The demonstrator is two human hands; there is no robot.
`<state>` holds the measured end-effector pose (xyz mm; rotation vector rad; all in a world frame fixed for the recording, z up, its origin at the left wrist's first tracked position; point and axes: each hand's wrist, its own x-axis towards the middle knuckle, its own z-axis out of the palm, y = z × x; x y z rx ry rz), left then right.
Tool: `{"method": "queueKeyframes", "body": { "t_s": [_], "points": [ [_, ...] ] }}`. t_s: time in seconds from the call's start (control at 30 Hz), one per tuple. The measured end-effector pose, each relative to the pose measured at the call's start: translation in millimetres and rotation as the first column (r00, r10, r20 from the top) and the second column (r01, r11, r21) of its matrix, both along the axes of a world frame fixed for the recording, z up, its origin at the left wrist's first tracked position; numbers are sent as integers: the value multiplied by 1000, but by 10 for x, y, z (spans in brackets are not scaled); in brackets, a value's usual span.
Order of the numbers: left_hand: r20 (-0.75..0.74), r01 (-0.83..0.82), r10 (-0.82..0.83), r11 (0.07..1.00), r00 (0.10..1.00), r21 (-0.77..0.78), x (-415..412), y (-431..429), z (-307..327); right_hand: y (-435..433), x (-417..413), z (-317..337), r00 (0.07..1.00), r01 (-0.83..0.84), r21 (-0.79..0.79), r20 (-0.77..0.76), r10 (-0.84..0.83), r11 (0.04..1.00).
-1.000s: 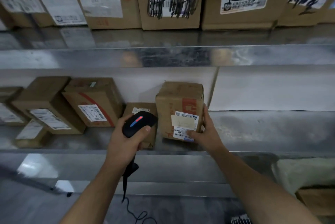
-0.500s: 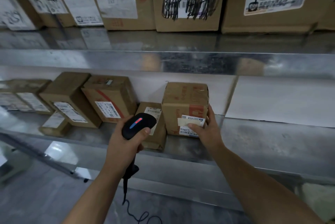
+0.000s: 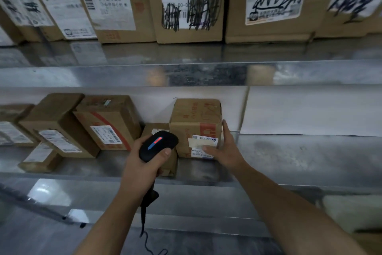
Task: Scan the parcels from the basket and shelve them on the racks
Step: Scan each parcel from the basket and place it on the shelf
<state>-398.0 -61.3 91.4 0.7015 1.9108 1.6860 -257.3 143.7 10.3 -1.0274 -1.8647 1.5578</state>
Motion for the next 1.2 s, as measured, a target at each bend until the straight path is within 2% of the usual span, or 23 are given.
{"method": "queueKeyframes", "body": {
  "t_s": [0.13,0.3,0.57,0.8,0.97,1.2],
  "points": [
    [-29,78,-77,997,997,11,22,25,27,-144,212,169,989,77,51,123,-83,996],
    [-81,225,-224,974,971,13,159,52,97,-300,584,287,933,146,261,285,-220,954],
    [-61,476,-473,879,879,38,495,110,98,-830,1331,414,836,299,404,326,-441,865],
    [-4,684,-684,730,730,19,952,113,73,-1354,2000,335,695,468,430,361,-622,772],
    [-40,756,-755,655,654,-2,1305,117,29,-1653,2371,287,585,548,459,389,-712,700],
    [-35,833,-833,553,552,-26,1874,217,-20,-1967,2953,157,479,699,387,371,-795,602]
  ]
}}
